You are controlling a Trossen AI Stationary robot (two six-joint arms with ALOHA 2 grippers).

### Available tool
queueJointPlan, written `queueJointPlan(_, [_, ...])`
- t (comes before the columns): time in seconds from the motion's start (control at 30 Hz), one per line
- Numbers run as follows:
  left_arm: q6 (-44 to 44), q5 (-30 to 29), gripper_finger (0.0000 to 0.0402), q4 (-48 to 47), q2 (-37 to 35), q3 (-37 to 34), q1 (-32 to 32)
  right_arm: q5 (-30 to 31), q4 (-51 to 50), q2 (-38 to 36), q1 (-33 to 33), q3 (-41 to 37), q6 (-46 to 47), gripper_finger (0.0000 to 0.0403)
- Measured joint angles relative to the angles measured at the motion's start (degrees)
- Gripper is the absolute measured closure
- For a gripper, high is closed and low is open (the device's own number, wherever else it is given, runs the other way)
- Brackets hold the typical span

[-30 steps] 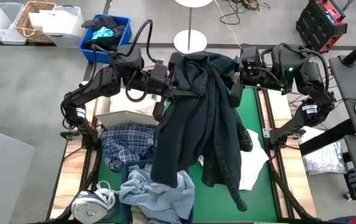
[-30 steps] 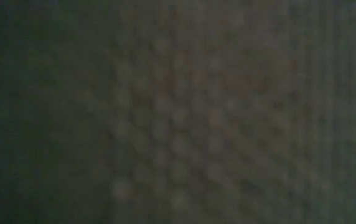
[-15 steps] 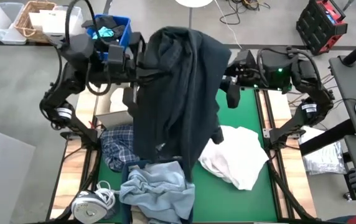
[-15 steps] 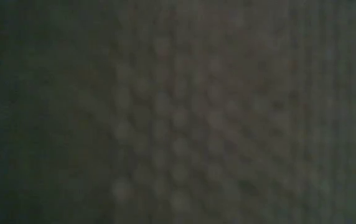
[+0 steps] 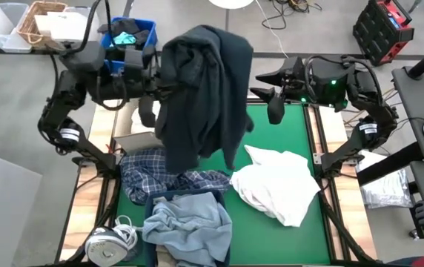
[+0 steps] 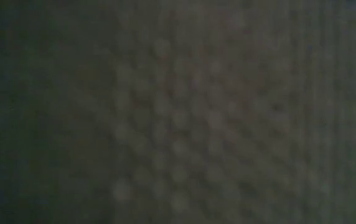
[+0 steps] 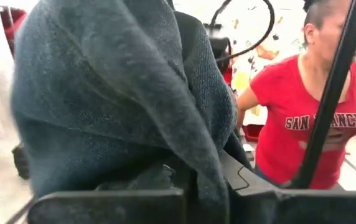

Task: Sort clothes
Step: Put the blue pants into the blue laundry organizer

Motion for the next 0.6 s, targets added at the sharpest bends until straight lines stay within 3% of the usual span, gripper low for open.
queueJointPlan(0.5, [-3.40,1.81,0.0400,-7.03,-1.03,0.07,-10.70,4.35,7.03,-2.06,0.04,0.09,-7.95,0.0378])
queueJointPlan(0.6, [-2.92,0.39,0.0400,-7.57,-0.50,0.06,-13.73,4.31,6.65,-2.00,0.04,0.09,-8.25,0.0390])
